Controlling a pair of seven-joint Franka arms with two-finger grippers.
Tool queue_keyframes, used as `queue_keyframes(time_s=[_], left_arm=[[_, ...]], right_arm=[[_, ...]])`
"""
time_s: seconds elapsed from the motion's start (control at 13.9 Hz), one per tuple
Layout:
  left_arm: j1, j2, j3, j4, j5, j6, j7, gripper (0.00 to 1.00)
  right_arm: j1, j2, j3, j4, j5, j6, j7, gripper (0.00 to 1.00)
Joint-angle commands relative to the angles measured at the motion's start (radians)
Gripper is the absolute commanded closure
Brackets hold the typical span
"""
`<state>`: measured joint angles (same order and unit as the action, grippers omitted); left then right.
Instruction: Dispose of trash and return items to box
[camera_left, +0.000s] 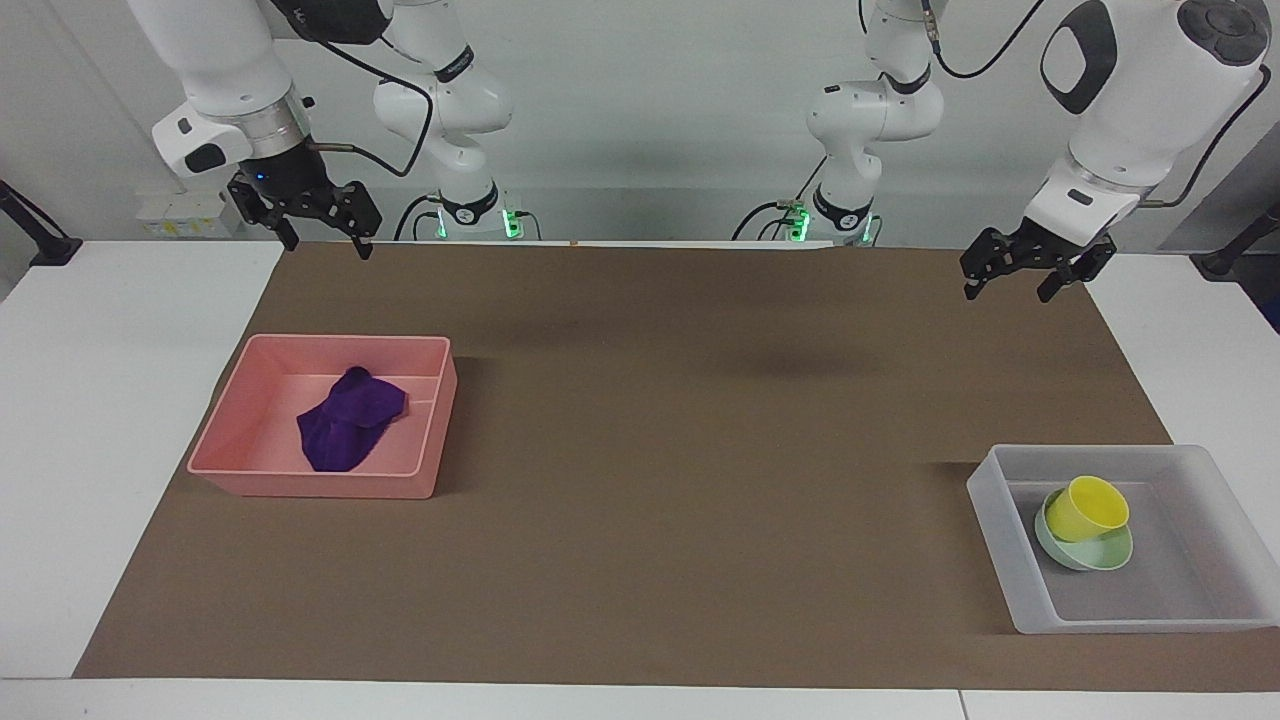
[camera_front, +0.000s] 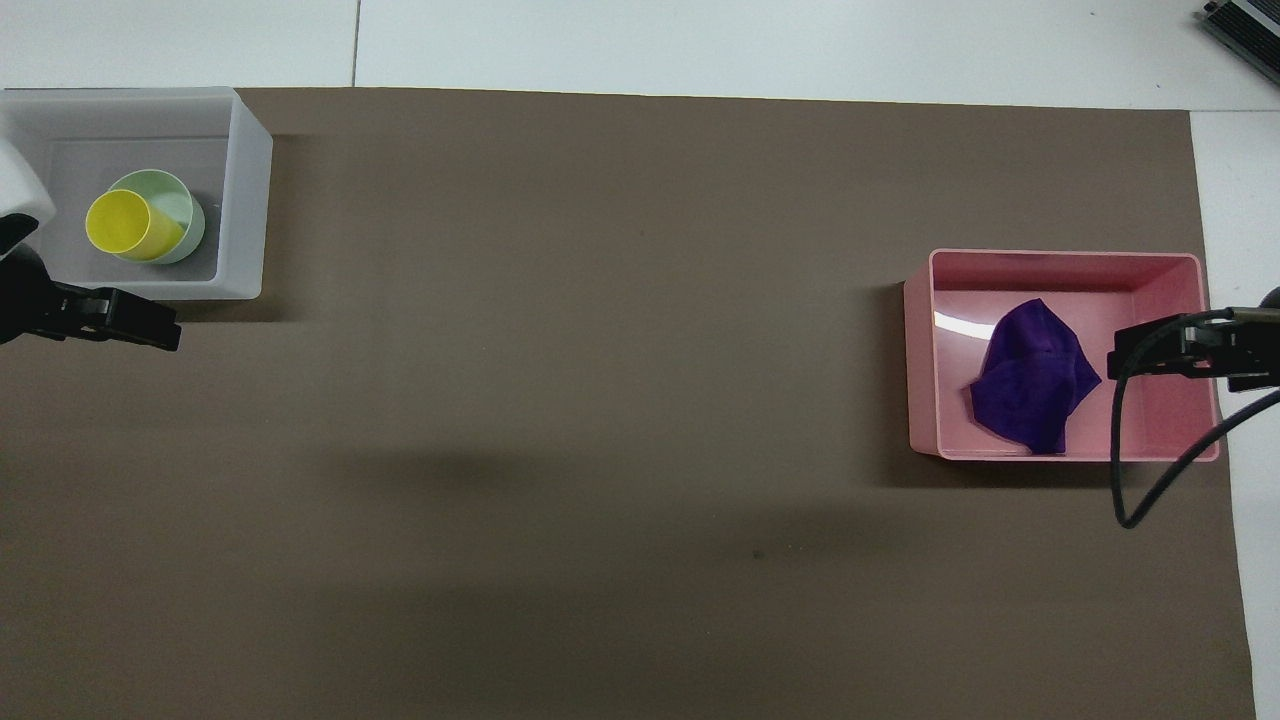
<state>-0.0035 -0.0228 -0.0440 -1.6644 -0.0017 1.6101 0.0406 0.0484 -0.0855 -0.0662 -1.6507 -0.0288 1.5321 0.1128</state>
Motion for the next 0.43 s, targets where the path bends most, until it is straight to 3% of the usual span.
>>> queue_keyframes(time_s=[0.0, 0.36], left_arm=[[0.016, -0.026, -0.004, -0.026, 0.022, -0.001, -0.013, 0.00], [0.016, -0.028, -0.004, -0.034, 0.022, 0.004, -0.011, 0.00]], right_arm=[[0.004, -0.026, -0.006, -0.029, -0.002, 0.014, -0.018, 0.00], [0.004, -0.026, -0.006, -0.027, -0.002, 0.014, -0.019, 0.00]])
